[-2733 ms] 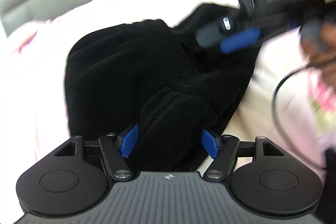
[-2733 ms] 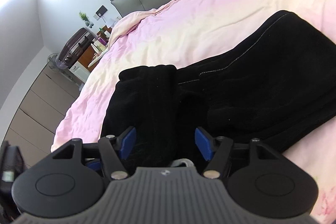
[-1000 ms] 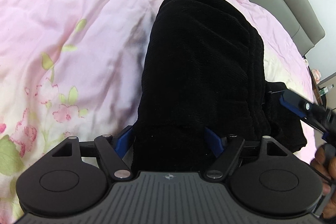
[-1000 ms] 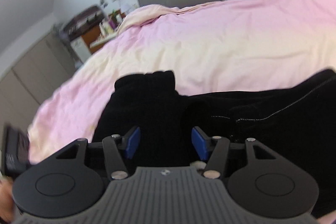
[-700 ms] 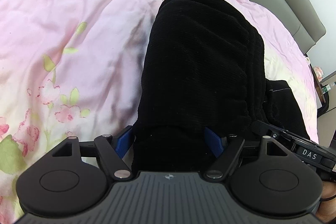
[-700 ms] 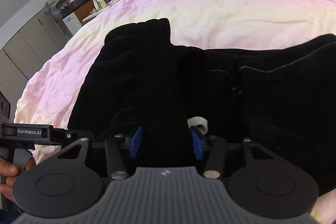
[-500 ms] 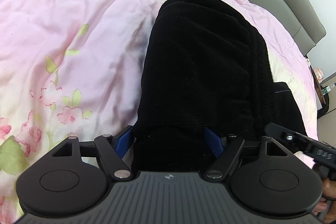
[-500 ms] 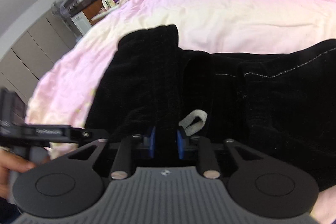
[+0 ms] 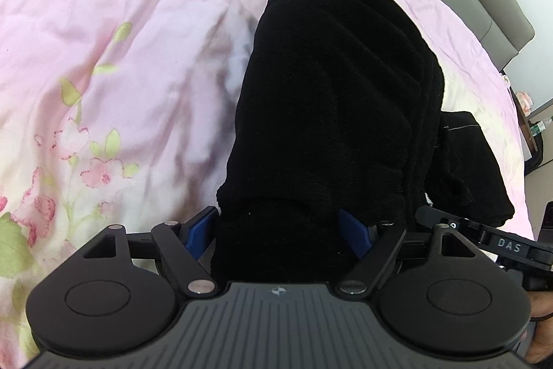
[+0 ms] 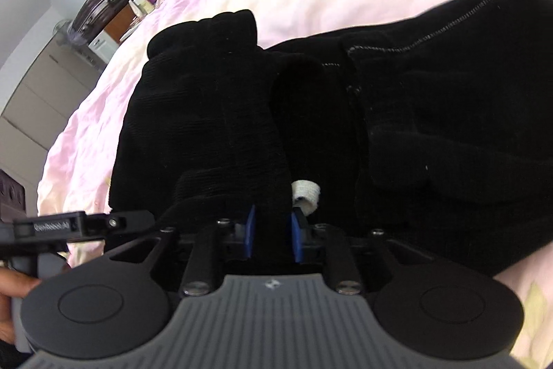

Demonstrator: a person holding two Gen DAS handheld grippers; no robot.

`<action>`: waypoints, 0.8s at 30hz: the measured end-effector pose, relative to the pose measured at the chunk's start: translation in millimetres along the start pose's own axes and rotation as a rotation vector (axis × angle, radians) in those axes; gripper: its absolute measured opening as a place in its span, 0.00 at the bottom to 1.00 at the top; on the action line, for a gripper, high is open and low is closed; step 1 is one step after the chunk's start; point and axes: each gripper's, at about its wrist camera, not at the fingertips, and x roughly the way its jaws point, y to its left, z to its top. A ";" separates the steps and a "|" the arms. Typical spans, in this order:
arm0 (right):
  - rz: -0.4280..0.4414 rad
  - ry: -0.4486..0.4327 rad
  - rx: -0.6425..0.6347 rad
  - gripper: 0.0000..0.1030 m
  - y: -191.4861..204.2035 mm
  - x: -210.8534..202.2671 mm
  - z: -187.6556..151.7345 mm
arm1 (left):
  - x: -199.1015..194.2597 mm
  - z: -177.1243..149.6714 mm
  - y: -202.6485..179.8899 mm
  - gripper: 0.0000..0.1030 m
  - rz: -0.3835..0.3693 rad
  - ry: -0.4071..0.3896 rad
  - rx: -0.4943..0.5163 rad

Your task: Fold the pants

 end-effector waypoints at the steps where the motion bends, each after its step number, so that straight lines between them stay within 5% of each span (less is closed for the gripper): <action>1: -0.002 -0.001 0.002 0.17 1.4 -2.1 -0.4 | 0.4 -0.7 -0.1 0.89 0.002 -0.002 0.005; 5: -0.019 -0.028 -0.015 0.26 9.2 -24.2 6.5 | -4.8 -4.5 -1.5 0.89 0.009 -0.040 0.031; 10: -0.042 -0.227 0.022 0.33 -11.2 -102.3 21.9 | -22.4 -6.0 -7.2 0.80 0.048 -0.132 0.059; 16: -0.236 -0.395 0.016 0.45 -53.7 -179.0 -0.4 | -57.8 -10.4 -36.3 0.74 0.104 -0.265 0.179; 20: -0.245 -0.480 0.196 0.48 -99.9 -212.7 -7.7 | -66.6 -15.3 -96.2 0.76 0.101 -0.321 0.366; 24: -0.132 -0.513 0.453 0.49 -147.5 -218.9 -16.6 | -41.9 -21.6 -168.5 0.78 -0.012 -0.224 0.484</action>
